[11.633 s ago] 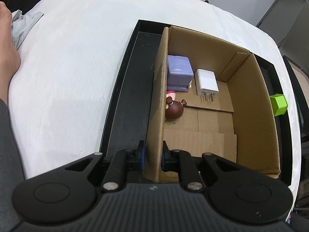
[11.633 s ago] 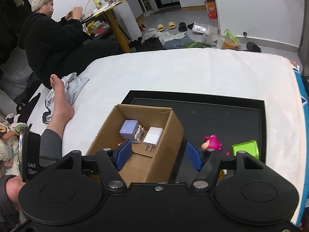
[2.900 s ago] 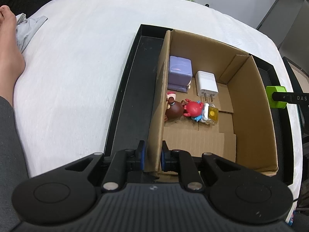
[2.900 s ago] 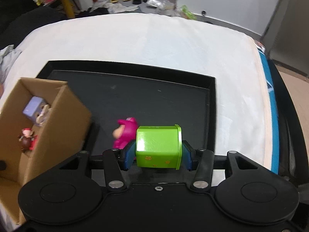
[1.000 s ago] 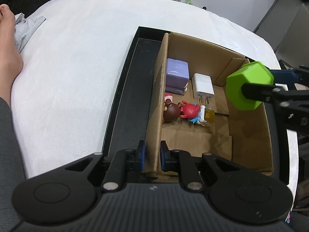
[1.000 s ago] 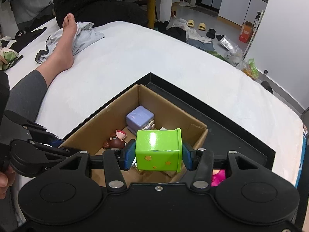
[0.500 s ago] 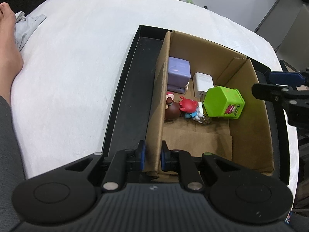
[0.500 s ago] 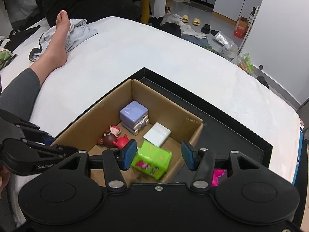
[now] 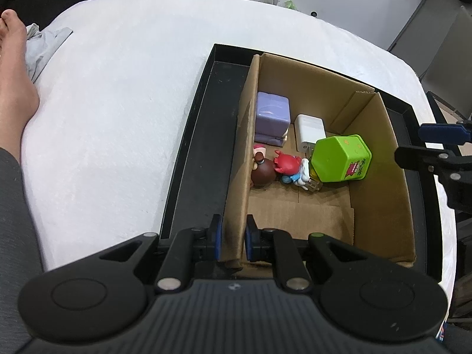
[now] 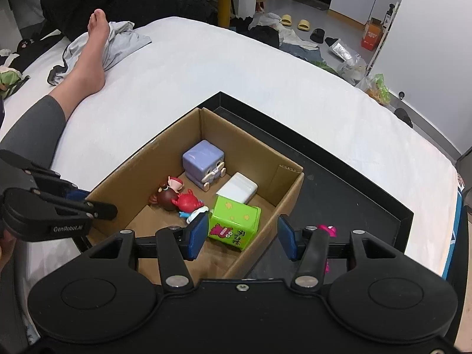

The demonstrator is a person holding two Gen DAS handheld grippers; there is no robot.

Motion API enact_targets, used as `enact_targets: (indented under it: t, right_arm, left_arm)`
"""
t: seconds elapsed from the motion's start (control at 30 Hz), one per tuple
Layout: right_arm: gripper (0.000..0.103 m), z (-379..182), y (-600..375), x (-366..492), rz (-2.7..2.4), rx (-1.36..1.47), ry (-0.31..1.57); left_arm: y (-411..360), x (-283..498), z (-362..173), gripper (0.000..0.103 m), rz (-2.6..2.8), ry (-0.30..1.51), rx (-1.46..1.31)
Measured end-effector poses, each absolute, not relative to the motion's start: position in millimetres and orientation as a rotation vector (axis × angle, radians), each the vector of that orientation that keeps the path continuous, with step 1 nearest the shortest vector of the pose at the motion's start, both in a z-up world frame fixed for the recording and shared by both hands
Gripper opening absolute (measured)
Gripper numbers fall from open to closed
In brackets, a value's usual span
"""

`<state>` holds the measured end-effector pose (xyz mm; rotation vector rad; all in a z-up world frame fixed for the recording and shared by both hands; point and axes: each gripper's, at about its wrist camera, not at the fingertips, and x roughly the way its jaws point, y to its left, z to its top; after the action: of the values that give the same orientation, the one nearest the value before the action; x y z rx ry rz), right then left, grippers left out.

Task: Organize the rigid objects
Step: 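Withdraw the right tool toward the pink figurine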

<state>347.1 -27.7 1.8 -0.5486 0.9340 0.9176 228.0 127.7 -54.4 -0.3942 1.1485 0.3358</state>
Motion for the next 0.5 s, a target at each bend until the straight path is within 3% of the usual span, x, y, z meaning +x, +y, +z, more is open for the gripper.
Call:
enact_targets:
  t: [0.5]
  right_arm:
    - [0.053,3.7,-66.3,374.0,0.85,-0.496,0.958]
  left_arm:
    - [123.6,227.4,-54.6,0.014,0.338,1.142,-0.392]
